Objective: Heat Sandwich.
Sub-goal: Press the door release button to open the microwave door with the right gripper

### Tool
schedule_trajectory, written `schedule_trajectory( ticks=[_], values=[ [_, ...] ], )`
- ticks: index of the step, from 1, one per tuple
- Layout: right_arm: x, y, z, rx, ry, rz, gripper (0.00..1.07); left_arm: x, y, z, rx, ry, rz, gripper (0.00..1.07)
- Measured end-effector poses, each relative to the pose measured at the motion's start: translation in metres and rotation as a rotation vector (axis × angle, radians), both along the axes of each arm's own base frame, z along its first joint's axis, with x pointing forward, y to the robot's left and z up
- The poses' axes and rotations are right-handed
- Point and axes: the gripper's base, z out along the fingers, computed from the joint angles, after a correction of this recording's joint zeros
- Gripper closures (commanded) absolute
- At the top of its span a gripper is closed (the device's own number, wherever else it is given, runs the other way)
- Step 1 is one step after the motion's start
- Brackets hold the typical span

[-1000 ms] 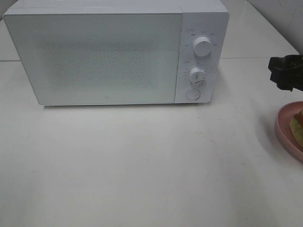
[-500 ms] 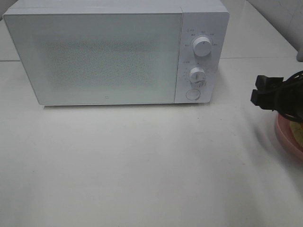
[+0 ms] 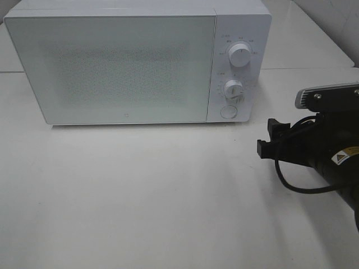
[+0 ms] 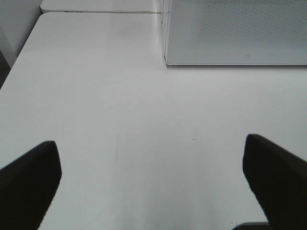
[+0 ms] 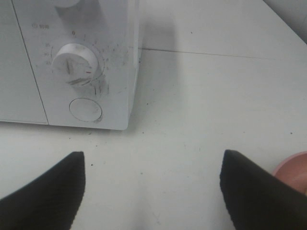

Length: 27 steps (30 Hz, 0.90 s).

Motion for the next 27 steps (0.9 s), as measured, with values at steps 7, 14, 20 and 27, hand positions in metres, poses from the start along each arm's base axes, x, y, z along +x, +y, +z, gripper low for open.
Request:
schedule_trajectory(
  ticks=[7,14,20,27],
  values=[
    [-0.006,0.014,-0.009,-0.011,0.031,0.014,0.32,0.000,0.000,0.000,0.000,0.000,0.000,0.09],
    [-0.010,0.023,-0.012,0.007,0.038,0.043,0.32,0.000,0.000,0.000,0.000,0.000,0.000,0.09],
    [-0.010,0.023,-0.011,0.114,0.034,-0.001,0.32,0.000,0.000,0.000,0.000,0.000,0.000,0.09],
    [-0.010,0.023,-0.011,0.405,0.045,-0.117,0.32,0.000,0.000,0.000,0.000,0.000,0.000,0.09]
  ],
)
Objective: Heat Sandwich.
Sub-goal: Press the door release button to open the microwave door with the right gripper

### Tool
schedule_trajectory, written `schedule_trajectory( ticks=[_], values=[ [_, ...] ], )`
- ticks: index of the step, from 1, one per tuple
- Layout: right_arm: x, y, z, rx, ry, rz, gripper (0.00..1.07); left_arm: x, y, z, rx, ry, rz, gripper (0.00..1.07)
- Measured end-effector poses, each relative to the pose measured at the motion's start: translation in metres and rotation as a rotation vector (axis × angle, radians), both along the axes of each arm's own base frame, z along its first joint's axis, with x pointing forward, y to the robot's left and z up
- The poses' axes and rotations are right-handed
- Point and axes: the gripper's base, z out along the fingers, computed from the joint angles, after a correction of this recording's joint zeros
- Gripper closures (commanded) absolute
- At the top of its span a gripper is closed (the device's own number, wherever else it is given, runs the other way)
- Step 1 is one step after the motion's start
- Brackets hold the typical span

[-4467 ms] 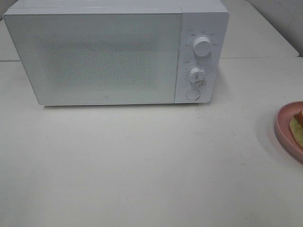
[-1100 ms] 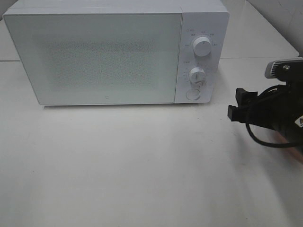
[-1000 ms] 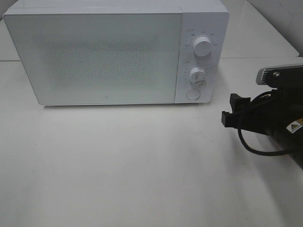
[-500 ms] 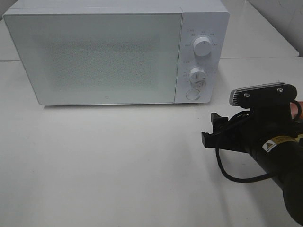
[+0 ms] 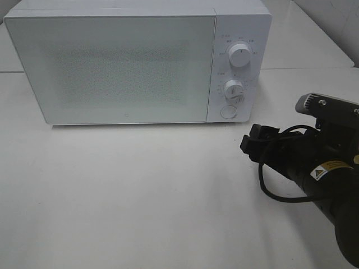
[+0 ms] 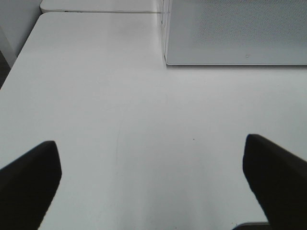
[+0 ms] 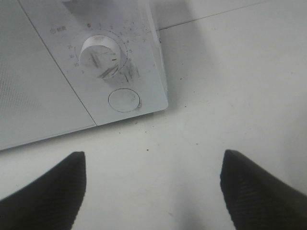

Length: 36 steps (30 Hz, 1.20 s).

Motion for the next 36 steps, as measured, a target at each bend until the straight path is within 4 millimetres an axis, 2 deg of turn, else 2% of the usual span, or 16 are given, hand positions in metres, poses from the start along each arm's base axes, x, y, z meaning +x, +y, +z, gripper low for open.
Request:
schedule_trajectory(
  ticks=[6,8,11,13,16,17,19,21,22,23,24,26,27,28,30,36],
  values=[
    [0.0003,-0.0001,0.0007,0.239,0.006,-0.099,0.32,0.0000,0.0000,0.0000,0.000,0.000,0.000,0.09],
    [0.0003,-0.0004,0.0008,0.398,0.015,-0.167,0.32,0.0000,0.0000,0.0000,0.000,0.000,0.000,0.09],
    [0.0003,-0.0006,0.0007,0.520,0.022,-0.220,0.33,0.0000,0.0000,0.0000,0.000,0.000,0.000,0.09],
    [0.0004,-0.0006,0.0008,0.690,0.032,-0.289,0.35,0.0000,0.0000,0.0000,0.000,0.000,0.000,0.09],
    [0.0004,-0.0006,0.0008,0.789,0.038,-0.329,0.38,0.0000,0.0000,0.0000,0.000,0.000,0.000,0.09],
    [0.0003,-0.0006,0.0006,0.878,0.046,-0.366,0.42,0.0000,0.0000,0.0000,0.000,0.000,0.000,0.09],
    [0.0002,-0.0005,0.0003,0.916,0.051,-0.383,0.45,0.0000,0.0000,0.0000,0.000,0.000,0.000,0.09],
    [-0.0004,-0.0003,-0.0009,1.005,0.072,-0.426,0.52,0.0000,0.0000,0.0000,0.000,0.000,0.000,0.09],
    [-0.0007,-0.0001,-0.0017,1.028,0.083,-0.440,0.63,0.0000,0.0000,0.0000,0.000,0.000,0.000,0.09],
    [-0.0010,0.0000,-0.0023,1.046,0.091,-0.451,0.68,0.0000,0.0000,0.0000,0.000,0.000,0.000,0.09],
    [-0.0010,0.0000,-0.0023,1.046,0.091,-0.451,0.68,0.0000,0.0000,0.0000,0.000,0.000,0.000,0.09],
    [-0.0023,0.0005,-0.0050,1.092,0.126,-0.486,0.80,0.0000,0.0000,0.0000,0.000,0.000,0.000,0.09],
    [-0.0026,0.0006,-0.0057,1.100,0.135,-0.494,0.94,0.0000,0.0000,0.0000,0.000,0.000,0.000,0.09],
    [-0.0026,0.0006,-0.0057,1.100,0.135,-0.494,0.94,0.0000,0.0000,0.0000,0.000,0.000,0.000,0.09],
    [-0.0036,0.0009,-0.0075,1.107,0.158,-0.509,1.07,0.0000,0.0000,0.0000,0.000,0.000,0.000,0.09],
    [-0.0042,0.0023,-0.0085,1.095,0.177,-0.497,1.07,0.0000,0.0000,0.0000,0.000,0.000,0.000,0.09]
  ],
)
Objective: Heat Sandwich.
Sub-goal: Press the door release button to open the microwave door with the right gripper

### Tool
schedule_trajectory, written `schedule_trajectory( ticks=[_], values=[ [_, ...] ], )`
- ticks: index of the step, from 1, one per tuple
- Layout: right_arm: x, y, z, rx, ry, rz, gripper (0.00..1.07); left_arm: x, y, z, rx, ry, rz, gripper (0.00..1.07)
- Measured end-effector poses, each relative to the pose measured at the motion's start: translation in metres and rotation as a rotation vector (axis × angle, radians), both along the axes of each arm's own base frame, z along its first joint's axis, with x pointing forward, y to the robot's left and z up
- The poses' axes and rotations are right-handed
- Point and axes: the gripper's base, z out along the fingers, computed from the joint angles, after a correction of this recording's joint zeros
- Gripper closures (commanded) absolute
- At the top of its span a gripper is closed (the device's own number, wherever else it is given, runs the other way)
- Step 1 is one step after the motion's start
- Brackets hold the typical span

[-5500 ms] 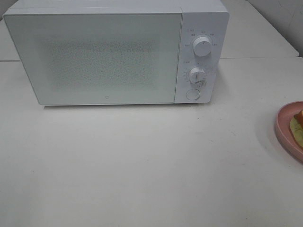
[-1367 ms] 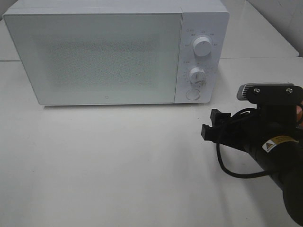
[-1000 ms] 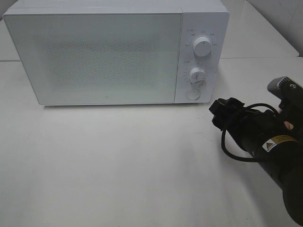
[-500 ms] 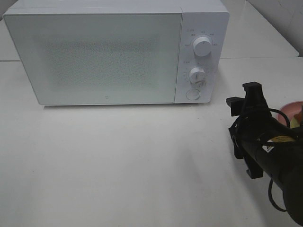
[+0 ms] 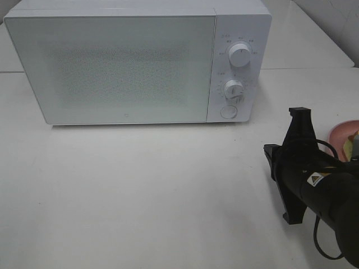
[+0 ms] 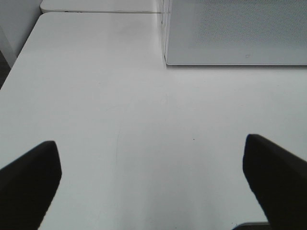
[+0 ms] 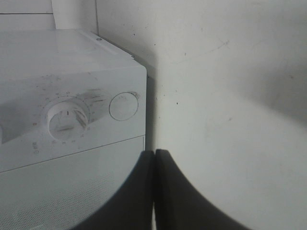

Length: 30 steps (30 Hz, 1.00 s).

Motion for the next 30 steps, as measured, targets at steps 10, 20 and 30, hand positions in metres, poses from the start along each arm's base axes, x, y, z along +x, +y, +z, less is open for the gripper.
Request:
schedule_trajectory(
  ticks=[10,20,30],
  values=[
    [0.005,0.005,-0.007,-0.017,0.016,0.005,1.07,0.000,0.000,0.000,0.000,0.000,0.000,0.09],
    [0.038,0.022,-0.014,-0.027,-0.014,0.051,1.07,0.000,0.000,0.000,0.000,0.000,0.000,0.09],
    [0.065,0.023,-0.016,-0.011,-0.017,0.023,1.07,0.000,0.000,0.000,0.000,0.000,0.000,0.09]
  ],
)
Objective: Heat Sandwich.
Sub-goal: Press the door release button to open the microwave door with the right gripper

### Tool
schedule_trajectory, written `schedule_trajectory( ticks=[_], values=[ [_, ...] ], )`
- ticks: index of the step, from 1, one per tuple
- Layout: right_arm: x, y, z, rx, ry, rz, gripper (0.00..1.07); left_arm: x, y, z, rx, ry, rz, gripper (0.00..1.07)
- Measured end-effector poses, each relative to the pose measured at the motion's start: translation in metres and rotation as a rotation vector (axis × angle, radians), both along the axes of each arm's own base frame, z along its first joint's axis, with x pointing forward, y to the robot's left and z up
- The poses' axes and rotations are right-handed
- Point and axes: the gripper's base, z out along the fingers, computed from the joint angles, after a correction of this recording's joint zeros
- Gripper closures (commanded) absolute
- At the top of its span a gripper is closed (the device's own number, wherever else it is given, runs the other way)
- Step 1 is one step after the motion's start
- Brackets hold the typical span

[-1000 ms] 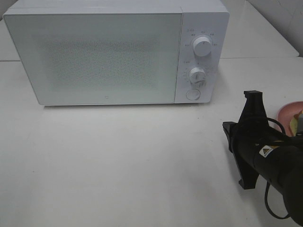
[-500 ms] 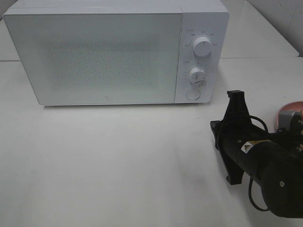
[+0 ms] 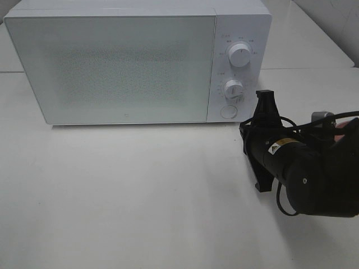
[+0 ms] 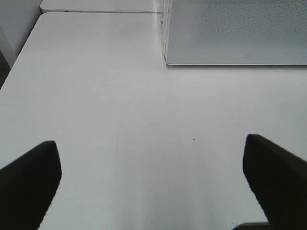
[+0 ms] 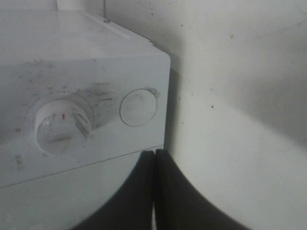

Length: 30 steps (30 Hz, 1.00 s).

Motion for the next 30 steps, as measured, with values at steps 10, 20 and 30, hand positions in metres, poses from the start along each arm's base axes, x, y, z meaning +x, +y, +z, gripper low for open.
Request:
schedule_trajectory(
  ticks=[10,20,30],
  values=[
    [0.021,0.011,-0.005,0.010,-0.003,-0.002,1.07,0.000,0.000,0.000,0.000,0.000,0.000,0.09],
    [0.042,0.016,-0.018,0.002,0.008,-0.005,1.07,0.000,0.000,0.000,0.000,0.000,0.000,0.09],
    [0.058,0.019,-0.018,0.011,-0.011,-0.005,1.07,0.000,0.000,0.000,0.000,0.000,0.000,0.09]
  ],
)
